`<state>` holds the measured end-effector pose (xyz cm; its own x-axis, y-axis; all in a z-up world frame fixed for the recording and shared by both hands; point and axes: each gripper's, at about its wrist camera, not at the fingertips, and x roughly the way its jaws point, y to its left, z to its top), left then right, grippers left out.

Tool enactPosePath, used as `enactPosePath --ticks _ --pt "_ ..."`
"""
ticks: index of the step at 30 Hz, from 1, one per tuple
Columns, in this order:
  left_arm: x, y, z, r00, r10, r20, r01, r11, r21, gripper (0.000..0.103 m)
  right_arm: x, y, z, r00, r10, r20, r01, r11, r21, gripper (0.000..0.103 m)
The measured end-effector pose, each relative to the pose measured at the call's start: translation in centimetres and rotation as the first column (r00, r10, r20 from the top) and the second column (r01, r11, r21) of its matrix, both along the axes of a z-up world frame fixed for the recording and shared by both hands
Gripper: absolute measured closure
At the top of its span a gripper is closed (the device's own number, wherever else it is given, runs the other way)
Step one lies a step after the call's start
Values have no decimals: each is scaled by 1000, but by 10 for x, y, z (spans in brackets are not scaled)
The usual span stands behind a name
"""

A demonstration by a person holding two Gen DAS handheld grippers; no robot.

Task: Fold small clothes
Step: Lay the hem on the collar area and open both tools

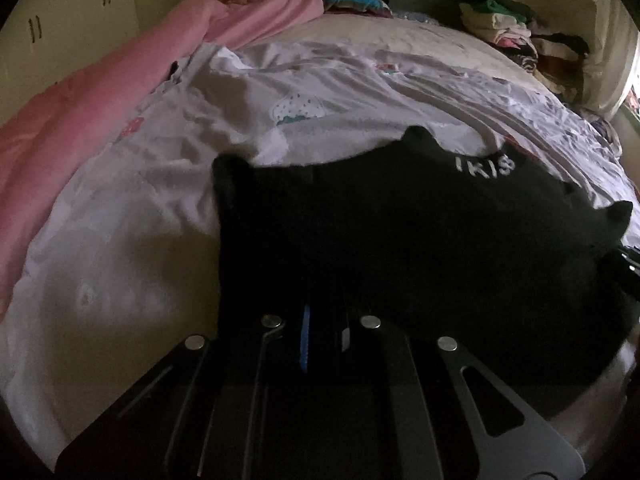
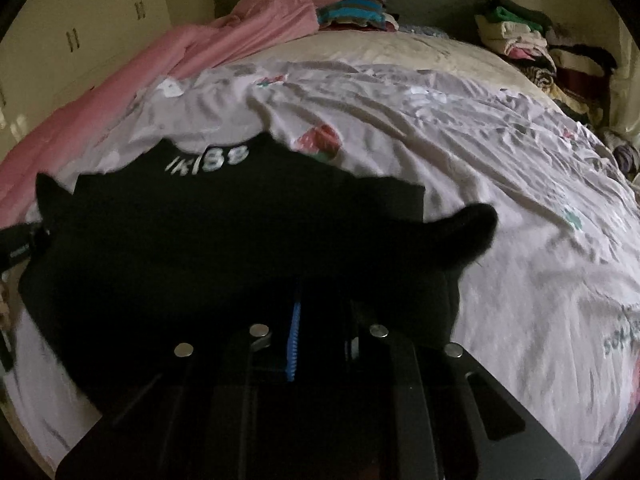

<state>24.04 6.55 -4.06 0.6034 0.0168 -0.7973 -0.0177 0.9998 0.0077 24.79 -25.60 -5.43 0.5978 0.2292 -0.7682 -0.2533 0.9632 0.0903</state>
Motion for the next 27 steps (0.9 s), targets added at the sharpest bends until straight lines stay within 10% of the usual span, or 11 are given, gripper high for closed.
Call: enactPosePath --ticks 13,17,20,23,24,27 --pt "42 56 19 984 174 47 -162 969 -187 86 57 -26 19 989 -139 56 137 990 37 88" --pt "46 71 6 985 172 8 -166 961 -221 65 51 -34 18 990 -130 55 131 991 -16 48" --pt "51 69 -4 991 133 -10 -131 960 -249 62 53 -35 8 993 -115 26 117 992 -49 48" --pt "51 67 -9 994 112 -5 -109 959 -261 85 53 -35 2 993 -116 18 116 993 -28 68" --pt "51 65 -9 995 103 1 -99 959 -264 89 52 -36 2 992 -120 25 121 993 -12 88" --pt "47 61 -1 995 86 45 -74 972 -224 96 44 -40 11 989 -133 67 132 991 28 95"
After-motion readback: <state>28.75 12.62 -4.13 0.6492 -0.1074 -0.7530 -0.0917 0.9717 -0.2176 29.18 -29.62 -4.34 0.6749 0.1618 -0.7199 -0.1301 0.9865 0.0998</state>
